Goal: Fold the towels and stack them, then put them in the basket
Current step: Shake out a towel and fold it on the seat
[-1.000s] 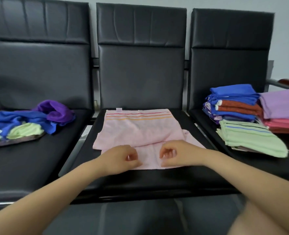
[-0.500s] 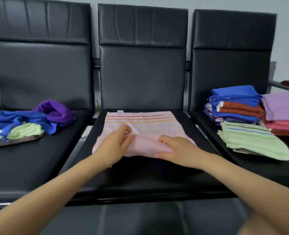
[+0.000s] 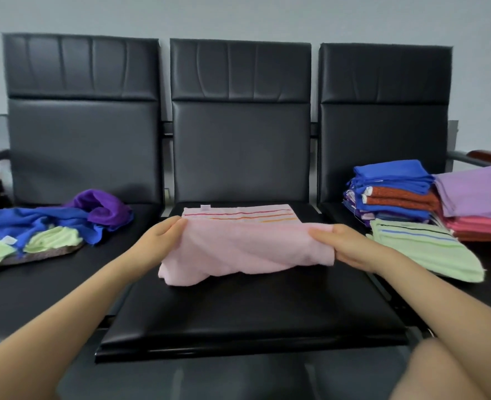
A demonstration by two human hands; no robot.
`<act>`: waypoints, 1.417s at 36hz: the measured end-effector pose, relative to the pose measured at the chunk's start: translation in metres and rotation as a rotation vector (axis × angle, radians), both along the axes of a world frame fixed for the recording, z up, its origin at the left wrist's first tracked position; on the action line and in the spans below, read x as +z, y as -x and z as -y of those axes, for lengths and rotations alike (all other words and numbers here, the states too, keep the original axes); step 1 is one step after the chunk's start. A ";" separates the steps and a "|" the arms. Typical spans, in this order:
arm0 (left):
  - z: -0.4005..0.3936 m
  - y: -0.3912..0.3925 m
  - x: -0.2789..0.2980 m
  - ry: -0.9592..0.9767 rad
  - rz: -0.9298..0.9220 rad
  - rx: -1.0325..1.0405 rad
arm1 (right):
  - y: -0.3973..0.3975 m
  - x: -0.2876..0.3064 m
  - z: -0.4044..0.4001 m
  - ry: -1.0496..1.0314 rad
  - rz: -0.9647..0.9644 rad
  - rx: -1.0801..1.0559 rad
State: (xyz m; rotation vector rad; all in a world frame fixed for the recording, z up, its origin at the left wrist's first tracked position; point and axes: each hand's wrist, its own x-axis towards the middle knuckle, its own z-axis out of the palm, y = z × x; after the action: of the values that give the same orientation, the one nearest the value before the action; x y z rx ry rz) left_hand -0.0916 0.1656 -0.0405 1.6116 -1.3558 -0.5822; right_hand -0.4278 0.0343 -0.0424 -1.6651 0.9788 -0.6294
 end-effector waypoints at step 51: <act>0.090 -0.020 -0.059 -0.140 0.657 0.117 | -0.071 -0.054 0.054 0.520 -0.563 -0.157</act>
State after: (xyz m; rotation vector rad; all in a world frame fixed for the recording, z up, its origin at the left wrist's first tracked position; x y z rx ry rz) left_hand -0.0716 0.0756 -0.0999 2.0871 -1.6924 -0.0642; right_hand -0.3570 -0.0200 -0.0964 -2.3148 1.4423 -0.5550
